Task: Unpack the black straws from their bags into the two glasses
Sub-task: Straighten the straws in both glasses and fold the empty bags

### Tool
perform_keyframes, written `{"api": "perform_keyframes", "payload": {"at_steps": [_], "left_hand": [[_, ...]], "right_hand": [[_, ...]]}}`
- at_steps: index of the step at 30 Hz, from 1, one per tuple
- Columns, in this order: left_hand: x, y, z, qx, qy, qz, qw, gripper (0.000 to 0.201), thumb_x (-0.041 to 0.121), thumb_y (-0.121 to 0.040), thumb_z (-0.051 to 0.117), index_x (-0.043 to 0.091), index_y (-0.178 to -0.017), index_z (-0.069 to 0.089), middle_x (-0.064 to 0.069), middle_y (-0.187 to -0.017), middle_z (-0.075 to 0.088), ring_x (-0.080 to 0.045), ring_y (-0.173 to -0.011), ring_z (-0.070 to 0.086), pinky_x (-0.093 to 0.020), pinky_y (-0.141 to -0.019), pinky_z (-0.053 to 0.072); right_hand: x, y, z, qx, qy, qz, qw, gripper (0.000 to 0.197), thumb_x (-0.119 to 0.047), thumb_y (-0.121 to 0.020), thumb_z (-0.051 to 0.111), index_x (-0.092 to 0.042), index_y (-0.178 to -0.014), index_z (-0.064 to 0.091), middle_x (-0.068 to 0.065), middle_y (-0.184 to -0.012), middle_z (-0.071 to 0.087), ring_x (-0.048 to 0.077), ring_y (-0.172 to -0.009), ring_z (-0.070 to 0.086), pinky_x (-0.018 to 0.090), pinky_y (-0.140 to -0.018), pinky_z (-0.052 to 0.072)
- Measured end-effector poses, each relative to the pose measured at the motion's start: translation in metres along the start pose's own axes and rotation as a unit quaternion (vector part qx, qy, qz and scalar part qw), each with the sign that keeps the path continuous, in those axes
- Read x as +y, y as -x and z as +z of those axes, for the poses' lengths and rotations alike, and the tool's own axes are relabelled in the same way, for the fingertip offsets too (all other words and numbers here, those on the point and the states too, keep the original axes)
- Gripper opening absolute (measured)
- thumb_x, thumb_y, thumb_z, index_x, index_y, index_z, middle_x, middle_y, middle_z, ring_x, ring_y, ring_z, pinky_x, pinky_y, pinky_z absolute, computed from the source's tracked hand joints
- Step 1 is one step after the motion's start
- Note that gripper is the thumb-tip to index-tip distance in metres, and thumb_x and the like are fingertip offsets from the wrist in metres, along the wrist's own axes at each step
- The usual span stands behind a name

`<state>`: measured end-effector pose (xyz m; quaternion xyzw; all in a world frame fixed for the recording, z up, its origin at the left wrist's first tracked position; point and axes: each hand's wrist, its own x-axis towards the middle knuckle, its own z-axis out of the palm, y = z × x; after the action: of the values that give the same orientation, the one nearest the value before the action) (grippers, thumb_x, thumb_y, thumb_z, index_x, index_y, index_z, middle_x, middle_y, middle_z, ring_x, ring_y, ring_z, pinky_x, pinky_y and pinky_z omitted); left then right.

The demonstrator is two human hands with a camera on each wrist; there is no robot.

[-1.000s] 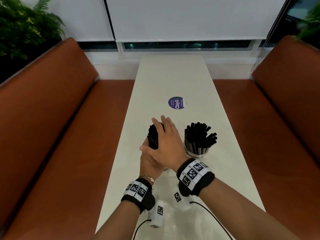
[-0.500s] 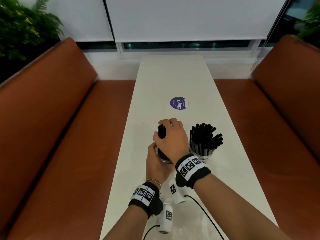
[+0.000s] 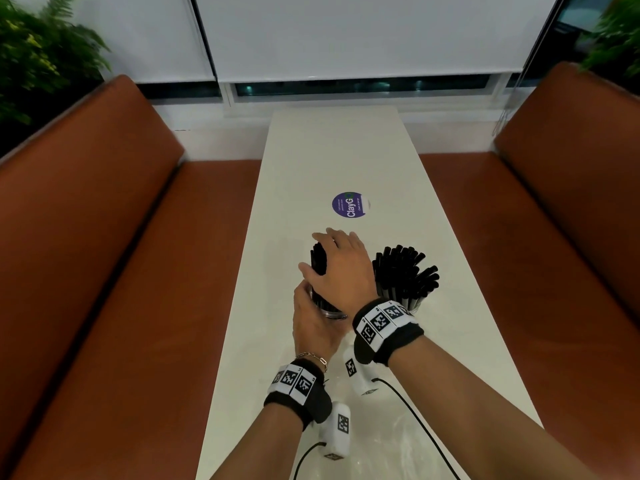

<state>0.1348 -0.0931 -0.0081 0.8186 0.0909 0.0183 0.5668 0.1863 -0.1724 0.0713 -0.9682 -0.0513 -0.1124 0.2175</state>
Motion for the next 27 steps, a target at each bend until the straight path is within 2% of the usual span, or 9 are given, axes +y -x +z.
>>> {"api": "perform_keyframes", "payload": {"at_steps": [5,10,13,15,17,19,22,25,27], "left_hand": [[0.001,-0.002,0.000,0.005,-0.003,-0.001,1.000,0.106,0.033,-0.062,0.100,0.020,-0.148,0.040,0.002,-0.141,0.059,-0.016,-0.120,0.067,-0.028,-0.093,0.056],[0.001,0.001,-0.001,0.009,-0.009,0.019,1.000,0.109,0.063,-0.051,0.087,0.026,-0.143,0.041,0.003,-0.137,0.058,-0.017,-0.119,0.067,-0.037,-0.093,0.062],[0.002,0.001,-0.004,-0.006,-0.010,0.016,1.000,0.120,0.072,-0.048,0.093,0.032,-0.148,0.040,0.007,-0.143,0.058,-0.013,-0.123,0.066,-0.041,-0.095,0.063],[0.002,0.004,-0.009,-0.026,0.001,-0.004,1.000,0.139,0.065,-0.044,0.101,0.032,-0.158,0.030,0.003,-0.156,0.050,-0.016,-0.136,0.059,-0.043,-0.108,0.057],[0.006,0.017,-0.018,-0.033,-0.007,-0.025,0.999,0.147,0.045,-0.049,0.107,0.025,-0.165,0.017,0.000,-0.166,0.034,-0.018,-0.147,0.044,-0.031,-0.114,0.041],[0.007,0.034,-0.028,-0.006,-0.021,-0.026,0.999,0.137,0.030,-0.055,0.106,0.021,-0.163,0.022,-0.001,-0.159,0.036,-0.016,-0.143,0.044,-0.027,-0.108,0.040],[-0.002,0.066,-0.037,0.057,-0.064,0.017,0.996,0.086,0.019,-0.065,0.101,0.024,-0.136,0.052,0.006,-0.128,0.055,-0.011,-0.113,0.058,-0.029,-0.092,0.055],[-0.005,0.092,-0.030,-0.018,-0.094,0.055,0.994,0.046,0.015,-0.075,0.092,0.027,-0.111,0.067,0.014,-0.105,0.063,-0.003,-0.095,0.061,-0.013,-0.076,0.049],[-0.001,0.097,-0.013,-0.075,-0.108,0.071,0.989,0.046,0.019,-0.083,0.087,0.025,-0.124,0.067,0.012,-0.119,0.066,-0.002,-0.098,0.062,-0.008,-0.077,0.049]], "right_hand": [[-0.002,0.000,-0.005,-0.015,0.034,0.003,0.999,0.077,-0.062,-0.097,0.054,-0.018,-0.159,0.042,0.016,-0.168,0.038,0.033,-0.162,0.021,0.049,-0.135,0.006],[-0.007,0.002,-0.015,-0.004,0.051,-0.002,0.999,0.087,-0.071,-0.092,0.052,-0.017,-0.160,0.040,0.017,-0.170,0.034,0.033,-0.163,0.016,0.052,-0.134,0.007],[-0.016,0.010,-0.035,0.030,0.024,0.005,0.999,0.088,-0.074,-0.094,0.049,-0.016,-0.160,0.041,0.016,-0.170,0.033,0.032,-0.163,0.016,0.051,-0.135,0.007],[-0.016,0.024,-0.054,0.064,-0.002,0.031,0.997,0.086,-0.074,-0.096,0.047,-0.016,-0.159,0.042,0.014,-0.170,0.033,0.029,-0.163,0.018,0.048,-0.135,0.008],[-0.010,0.046,-0.072,0.115,-0.038,0.074,0.990,0.079,-0.070,-0.097,0.052,-0.017,-0.156,0.046,0.012,-0.169,0.037,0.028,-0.161,0.025,0.048,-0.133,0.015],[0.005,0.074,-0.086,0.164,-0.071,0.121,0.976,0.072,-0.065,-0.096,0.060,-0.018,-0.150,0.050,0.011,-0.165,0.043,0.028,-0.155,0.034,0.051,-0.128,0.026],[0.031,0.115,-0.091,0.161,-0.078,0.168,0.969,0.078,-0.060,-0.091,0.070,-0.017,-0.151,0.046,0.009,-0.164,0.041,0.027,-0.152,0.035,0.051,-0.125,0.034],[0.049,0.138,-0.085,0.113,-0.086,0.202,0.969,0.097,-0.065,-0.084,0.074,-0.019,-0.159,0.032,0.007,-0.170,0.030,0.027,-0.156,0.028,0.046,-0.126,0.030],[0.051,0.140,-0.078,0.090,-0.114,0.209,0.967,0.107,-0.065,-0.080,0.077,-0.019,-0.162,0.024,0.008,-0.172,0.025,0.027,-0.159,0.023,0.046,-0.127,0.029]]}}
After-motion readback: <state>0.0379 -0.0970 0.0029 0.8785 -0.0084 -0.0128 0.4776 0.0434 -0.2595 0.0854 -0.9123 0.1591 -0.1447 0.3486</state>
